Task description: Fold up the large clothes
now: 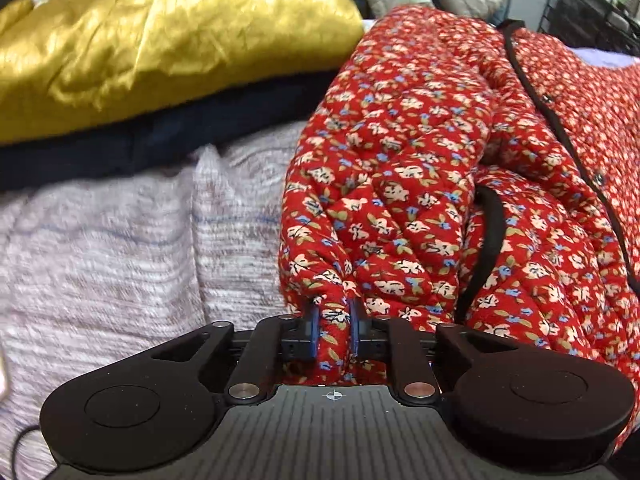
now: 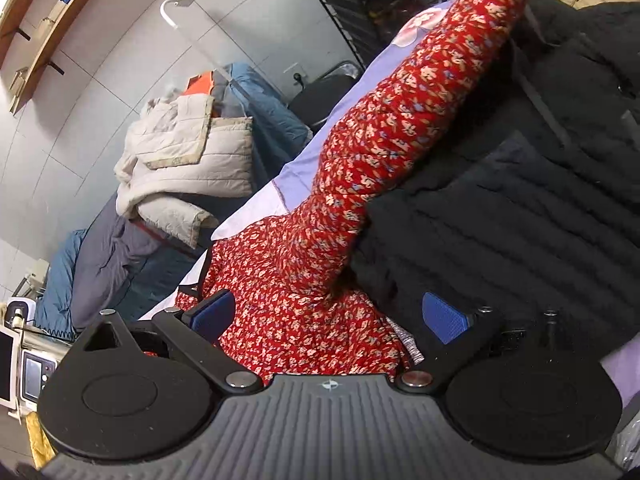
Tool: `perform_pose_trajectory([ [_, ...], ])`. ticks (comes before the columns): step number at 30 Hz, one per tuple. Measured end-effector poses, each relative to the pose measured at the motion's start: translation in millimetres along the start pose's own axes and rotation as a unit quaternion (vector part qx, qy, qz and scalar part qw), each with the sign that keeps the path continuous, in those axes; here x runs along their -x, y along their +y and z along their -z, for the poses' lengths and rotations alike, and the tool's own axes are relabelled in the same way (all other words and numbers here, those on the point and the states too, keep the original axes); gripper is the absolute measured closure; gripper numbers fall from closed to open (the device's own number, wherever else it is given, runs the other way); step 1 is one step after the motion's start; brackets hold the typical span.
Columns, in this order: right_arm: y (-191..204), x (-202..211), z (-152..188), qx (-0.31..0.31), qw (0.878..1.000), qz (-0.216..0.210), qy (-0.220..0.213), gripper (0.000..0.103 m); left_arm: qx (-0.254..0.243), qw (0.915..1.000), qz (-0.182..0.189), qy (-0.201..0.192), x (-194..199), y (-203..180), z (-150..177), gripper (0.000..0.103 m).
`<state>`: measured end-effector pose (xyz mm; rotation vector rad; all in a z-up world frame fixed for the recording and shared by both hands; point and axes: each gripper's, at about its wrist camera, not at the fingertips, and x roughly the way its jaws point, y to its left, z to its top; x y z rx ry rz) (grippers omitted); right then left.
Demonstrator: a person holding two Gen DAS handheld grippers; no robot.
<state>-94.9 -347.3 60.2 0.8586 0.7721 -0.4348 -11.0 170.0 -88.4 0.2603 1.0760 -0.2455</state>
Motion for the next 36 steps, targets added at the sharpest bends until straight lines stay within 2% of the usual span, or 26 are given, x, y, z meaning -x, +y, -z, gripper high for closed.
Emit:
perform_pose_trajectory([
  [2, 0, -1, 3, 0.004, 1.000, 0.002, 0.000, 0.003, -0.010, 0.9998, -0.011, -0.014, 11, -2, -3, 0.051],
  [4, 3, 1, 6, 0.008, 1.000, -0.002, -0.001, 0.003, -0.006, 0.9984, -0.038, -0.042, 29, 3, -8, 0.052],
  [6, 6, 4, 8, 0.019, 1.000, -0.006, -0.006, 0.003, 0.021, 0.9941, -0.056, -0.090, 59, 12, -23, 0.053],
  [7, 8, 4, 10, 0.027, 1.000, -0.005, -0.009, 0.003, 0.025, 0.9894, -0.075, -0.122, 78, 17, -32, 0.053],
  [8, 9, 4, 10, 0.034, 0.999, -0.002, -0.009, 0.003, 0.026, 0.9835, -0.093, -0.153, 98, 21, -46, 0.053],
  [10, 11, 2, 12, 0.039, 0.999, -0.001, -0.005, 0.003, 0.036, 0.9717, -0.098, -0.212, 133, 33, -75, 0.053],
  [11, 11, 1, 13, 0.036, 0.999, -0.003, -0.002, 0.003, 0.045, 0.9634, -0.105, -0.242, 148, 38, -91, 0.073],
  [12, 10, -1, 14, 0.033, 0.999, -0.005, 0.001, 0.003, 0.058, 0.9522, -0.114, -0.277, 164, 43, -106, 0.076],
  [14, 11, -3, 18, 0.026, 1.000, -0.010, 0.008, 0.003, 0.073, 0.9296, -0.114, -0.343, 188, 51, -143, 0.076],
  [15, 11, -3, 20, 0.024, 1.000, -0.014, 0.011, 0.003, 0.075, 0.9231, -0.115, -0.359, 196, 52, -159, 0.075],
  [16, 12, -3, 22, 0.022, 1.000, -0.018, 0.012, 0.003, 0.074, 0.9201, -0.119, -0.366, 200, 54, -175, 0.075],
  [17, 11, -2, 25, 0.021, 1.000, -0.020, 0.012, 0.003, 0.072, 0.9199, -0.127, -0.364, 197, 54, -190, 0.071],
  [18, 11, -1, 28, 0.018, 0.999, -0.023, 0.013, 0.003, 0.070, 0.9240, -0.124, -0.355, 192, 55, -200, 0.061],
  [19, 9, 0, 30, 0.016, 0.999, -0.026, 0.014, 0.003, 0.070, 0.9307, -0.108, -0.342, 182, 56, -208, 0.040],
  [20, 7, 3, 34, 0.012, 0.999, -0.028, 0.015, 0.003, 0.072, 0.9360, -0.091, -0.332, 174, 59, -209, 0.012],
  [21, 4, 5, 37, 0.008, 0.999, -0.028, 0.015, 0.003, 0.073, 0.9401, -0.078, -0.324, 164, 60, -205, 0.000],
  [23, -4, 10, 44, 0.003, 1.000, -0.023, 0.015, 0.003, 0.061, 0.9520, -0.059, -0.294, 141, 65, -191, 0.000],
  [26, -20, 13, 53, -0.010, 1.000, 0.001, 0.021, 0.003, 0.015, 0.9742, -0.024, -0.224, 94, 62, -162, 0.000],
  [29, -30, 17, 58, -0.025, 0.999, 0.018, 0.031, 0.003, -0.030, 0.9875, -0.003, -0.155, 36, 61, -145, 0.000],
  [32, -31, 20, 59, -0.020, 0.999, 0.028, 0.037, 0.003, -0.066, 0.9955, 0.004, -0.067, -23, 69, -132, 0.000],
  [34, -26, 23, 60, -0.008, 0.999, 0.030, 0.036, 0.003, -0.072, 0.9961, 0.051, -0.007, -57, 78, -125, 0.000],
  [36, -22, 24, 61, 0.003, 0.999, 0.036, 0.033, 0.003, -0.033, 0.9947, 0.091, 0.035, -80, 88, -118, 0.000],
])
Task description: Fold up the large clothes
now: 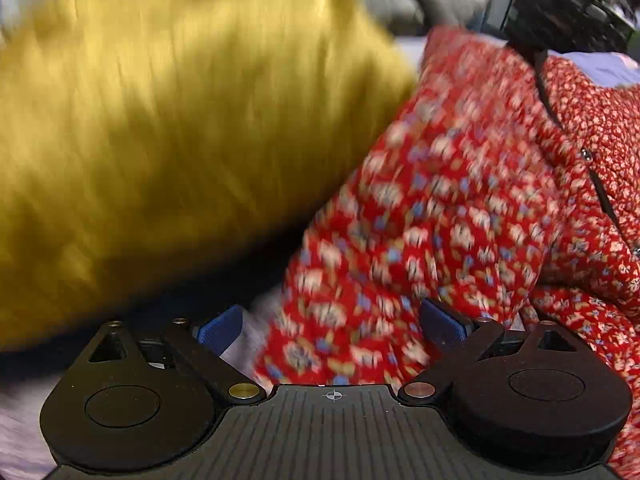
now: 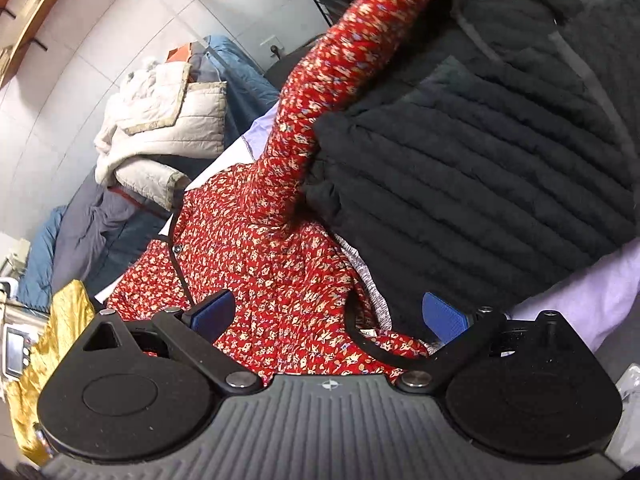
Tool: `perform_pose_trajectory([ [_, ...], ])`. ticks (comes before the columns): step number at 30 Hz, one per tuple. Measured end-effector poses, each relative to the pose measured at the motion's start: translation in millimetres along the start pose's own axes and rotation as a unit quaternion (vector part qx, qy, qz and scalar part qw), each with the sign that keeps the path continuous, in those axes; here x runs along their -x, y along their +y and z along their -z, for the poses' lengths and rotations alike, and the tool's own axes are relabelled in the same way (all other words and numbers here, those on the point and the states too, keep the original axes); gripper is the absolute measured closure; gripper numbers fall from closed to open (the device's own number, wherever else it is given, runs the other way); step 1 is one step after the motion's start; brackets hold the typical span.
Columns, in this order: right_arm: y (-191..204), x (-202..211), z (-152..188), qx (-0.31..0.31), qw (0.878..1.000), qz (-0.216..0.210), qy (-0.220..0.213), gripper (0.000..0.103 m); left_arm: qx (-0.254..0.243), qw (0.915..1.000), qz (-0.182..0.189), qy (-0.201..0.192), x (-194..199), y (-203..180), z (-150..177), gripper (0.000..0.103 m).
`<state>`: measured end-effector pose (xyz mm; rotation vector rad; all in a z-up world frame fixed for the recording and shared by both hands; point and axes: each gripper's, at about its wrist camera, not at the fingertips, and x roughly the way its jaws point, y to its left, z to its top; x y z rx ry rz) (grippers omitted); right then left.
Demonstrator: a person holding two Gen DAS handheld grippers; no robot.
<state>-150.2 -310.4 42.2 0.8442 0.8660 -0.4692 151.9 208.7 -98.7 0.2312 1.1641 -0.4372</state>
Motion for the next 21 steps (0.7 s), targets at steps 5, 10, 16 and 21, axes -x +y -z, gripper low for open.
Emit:
perform_pose_trajectory([
  [5, 4, -2, 8, 0.006, 1.000, 0.006, 0.006, 0.003, 0.002, 0.9992, 0.006, -0.039, 17, -24, 11, 0.044],
  [10, -1, -10, 19, -0.008, 1.000, 0.014, 0.017, 0.003, -0.020, 0.9825, -0.019, -0.184, 126, -58, 11, 0.047],
  [16, 0, -27, 31, -0.014, 0.999, 0.016, 0.046, 0.003, 0.015, 0.9578, -0.091, -0.272, 191, -44, -51, 0.045],
  [21, 19, -26, 40, 0.009, 0.999, -0.015, 0.048, 0.003, 0.061, 0.9630, -0.127, -0.230, 146, -17, -106, 0.043],
])
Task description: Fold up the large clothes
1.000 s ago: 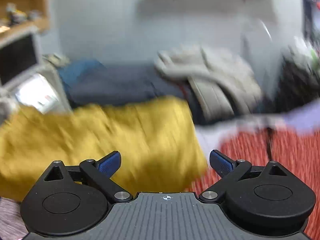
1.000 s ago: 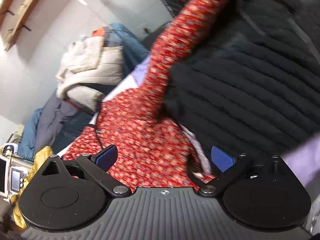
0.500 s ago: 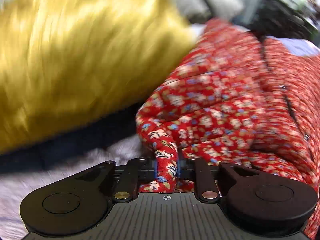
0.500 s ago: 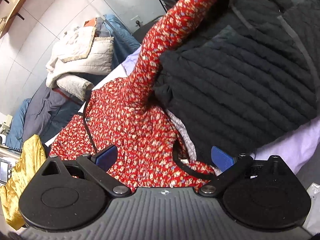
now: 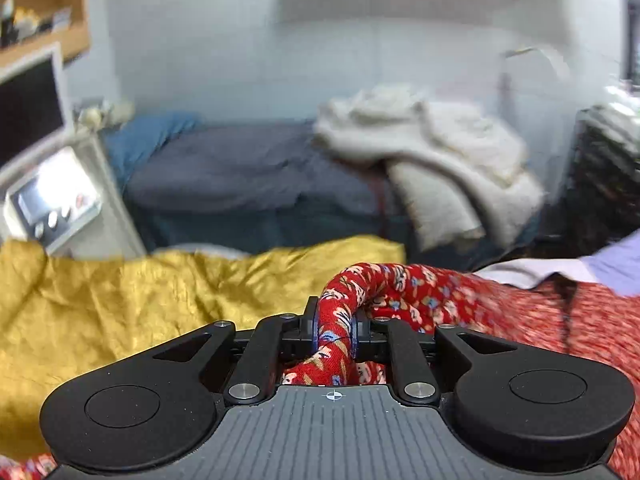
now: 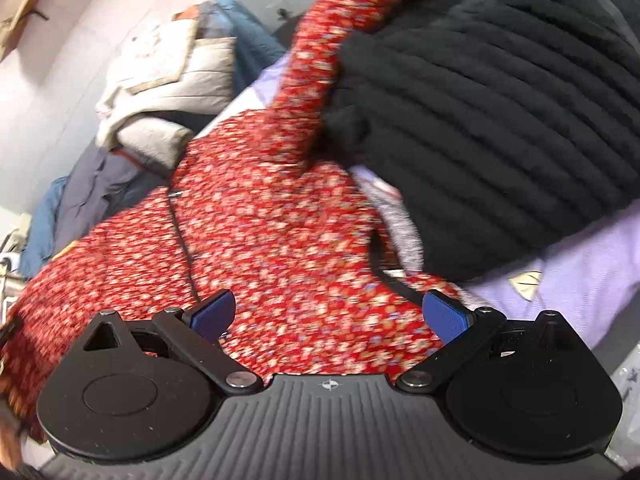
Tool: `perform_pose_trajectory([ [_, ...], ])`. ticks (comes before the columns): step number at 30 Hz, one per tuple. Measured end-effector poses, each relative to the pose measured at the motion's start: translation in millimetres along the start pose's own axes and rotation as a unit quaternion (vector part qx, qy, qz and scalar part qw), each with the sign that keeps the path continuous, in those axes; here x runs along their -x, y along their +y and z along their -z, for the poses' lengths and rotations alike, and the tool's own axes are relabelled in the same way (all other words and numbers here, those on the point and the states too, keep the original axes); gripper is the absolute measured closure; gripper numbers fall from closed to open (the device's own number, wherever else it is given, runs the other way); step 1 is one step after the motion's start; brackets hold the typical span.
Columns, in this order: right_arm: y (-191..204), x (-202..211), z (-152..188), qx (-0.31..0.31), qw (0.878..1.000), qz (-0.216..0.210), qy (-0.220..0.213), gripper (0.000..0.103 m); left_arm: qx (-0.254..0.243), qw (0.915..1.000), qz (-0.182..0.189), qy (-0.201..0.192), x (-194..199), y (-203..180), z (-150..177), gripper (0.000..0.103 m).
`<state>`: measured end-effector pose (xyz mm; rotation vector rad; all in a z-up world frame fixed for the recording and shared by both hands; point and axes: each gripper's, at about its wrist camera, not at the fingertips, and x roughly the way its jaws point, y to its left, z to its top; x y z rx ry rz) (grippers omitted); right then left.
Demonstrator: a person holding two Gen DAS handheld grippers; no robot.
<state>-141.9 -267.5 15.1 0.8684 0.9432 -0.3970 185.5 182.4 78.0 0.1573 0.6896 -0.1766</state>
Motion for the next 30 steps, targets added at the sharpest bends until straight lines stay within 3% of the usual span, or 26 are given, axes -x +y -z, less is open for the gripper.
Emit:
perform_pose_trajectory([
  [1, 3, 2, 3, 0.008, 1.000, -0.003, -0.002, 0.003, 0.007, 0.9997, -0.016, 0.018, -18, 2, 1, 0.042],
  [4, 8, 9, 13, 0.037, 0.999, 0.005, -0.005, 0.003, 0.035, 0.9942, -0.058, 0.084, -72, 11, 12, 0.025],
  [5, 7, 10, 17, 0.045, 0.999, 0.012, -0.006, 0.003, 0.042, 0.9931, -0.063, 0.090, -78, 14, 16, 0.019],
  [6, 6, 12, 21, 0.049, 0.999, 0.020, -0.007, 0.003, 0.042, 0.9929, -0.067, 0.089, -82, 17, 21, 0.004],
  [7, 3, 13, 25, 0.051, 0.998, 0.026, -0.007, 0.003, 0.038, 0.9925, -0.079, 0.086, -82, 16, 23, 0.000],
  [10, -10, 17, 35, 0.051, 0.998, 0.036, -0.010, 0.003, 0.013, 0.9920, -0.114, 0.052, -68, 12, 24, 0.000],
  [15, -36, 15, 39, 0.051, 0.997, 0.052, -0.006, 0.003, 0.004, 0.9978, -0.063, 0.019, -18, 21, 24, 0.000],
  [18, -44, 15, 39, 0.110, 0.992, 0.066, -0.014, 0.003, 0.000, 0.9990, -0.043, -0.010, 22, 18, 30, 0.000],
  [21, -47, 6, 46, 0.232, 0.968, 0.096, -0.007, 0.003, 0.001, 0.9999, -0.010, -0.012, 58, 9, 56, 0.000],
  [24, -48, -11, 70, 0.366, 0.923, 0.111, 0.030, 0.009, -0.064, 0.9969, 0.025, 0.037, 78, -13, 109, 0.000],
  [26, -48, -23, 92, 0.438, 0.889, 0.120, 0.059, 0.012, -0.108, 0.9888, 0.044, 0.093, 85, -27, 157, 0.000],
  [28, -49, -32, 115, 0.483, 0.865, 0.115, 0.071, 0.012, -0.153, 0.9726, 0.080, 0.156, 94, -42, 210, 0.000],
  [30, -54, -43, 131, 0.491, 0.861, 0.100, 0.085, 0.013, -0.173, 0.9587, 0.101, 0.202, 105, -53, 253, 0.000],
])
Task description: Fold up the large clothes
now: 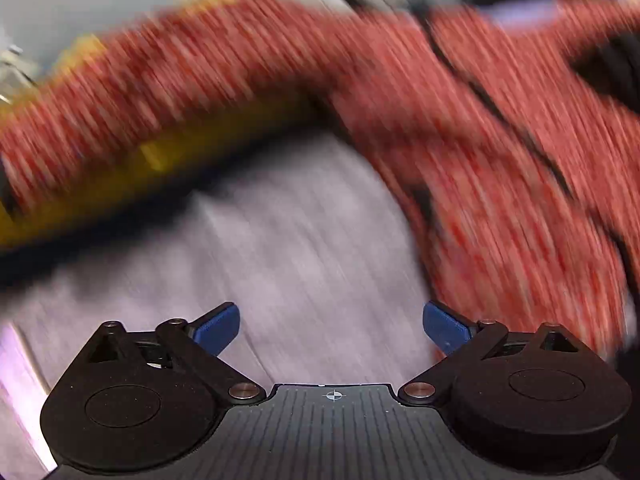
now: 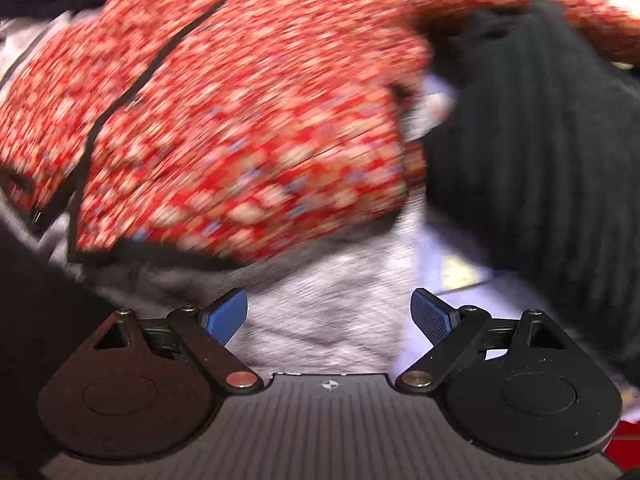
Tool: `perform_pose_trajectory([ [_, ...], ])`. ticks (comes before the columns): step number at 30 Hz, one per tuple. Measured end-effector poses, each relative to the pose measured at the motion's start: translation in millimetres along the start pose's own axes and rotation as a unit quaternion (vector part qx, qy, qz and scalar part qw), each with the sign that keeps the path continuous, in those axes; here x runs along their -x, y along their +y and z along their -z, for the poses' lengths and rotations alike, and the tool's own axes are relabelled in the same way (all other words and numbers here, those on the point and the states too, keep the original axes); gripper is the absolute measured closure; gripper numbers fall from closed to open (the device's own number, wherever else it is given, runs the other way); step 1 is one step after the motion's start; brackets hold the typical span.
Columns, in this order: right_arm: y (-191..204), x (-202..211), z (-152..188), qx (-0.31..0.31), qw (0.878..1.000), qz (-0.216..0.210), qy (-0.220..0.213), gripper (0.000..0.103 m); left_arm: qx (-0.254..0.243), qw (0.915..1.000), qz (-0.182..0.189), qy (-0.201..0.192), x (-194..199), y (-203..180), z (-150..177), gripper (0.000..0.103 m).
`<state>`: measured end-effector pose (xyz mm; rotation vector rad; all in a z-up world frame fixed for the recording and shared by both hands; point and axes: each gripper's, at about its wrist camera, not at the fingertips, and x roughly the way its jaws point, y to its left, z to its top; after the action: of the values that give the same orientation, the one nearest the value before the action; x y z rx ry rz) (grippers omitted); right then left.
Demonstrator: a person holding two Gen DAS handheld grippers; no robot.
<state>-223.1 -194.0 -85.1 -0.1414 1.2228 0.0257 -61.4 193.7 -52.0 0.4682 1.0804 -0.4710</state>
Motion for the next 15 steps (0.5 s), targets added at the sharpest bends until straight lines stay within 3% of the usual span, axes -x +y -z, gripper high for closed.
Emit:
perform_pose_trajectory([
  [3, 4, -14, 1, -0.042, 0.999, -0.021, 0.004, 0.021, -0.002, 0.9988, 0.042, 0.026, -7, -27, 35, 0.000],
  [6, -13, -9, -15, -0.122, 0.991, -0.028, -0.045, 0.019, -0.012, 0.9995, 0.023, 0.016, -22, -47, 36, 0.000],
  [8, -23, -8, -34, -0.141, 0.987, -0.047, -0.066, 0.016, -0.022, 0.9997, 0.006, 0.010, -37, -57, 21, 0.000],
  [11, -24, 4, -72, -0.116, 0.987, -0.059, -0.090, 0.014, -0.013, 0.9999, 0.000, -0.009, -49, -65, -15, 0.000],
  [13, -32, 18, -91, -0.134, 0.981, -0.064, -0.124, 0.012, -0.002, 0.9979, 0.028, -0.058, -41, -65, -35, 0.000],
  [15, -43, 25, -102, -0.175, 0.968, -0.067, -0.167, 0.002, 0.010, 0.9946, 0.035, -0.097, -38, -62, -53, 0.000],
])
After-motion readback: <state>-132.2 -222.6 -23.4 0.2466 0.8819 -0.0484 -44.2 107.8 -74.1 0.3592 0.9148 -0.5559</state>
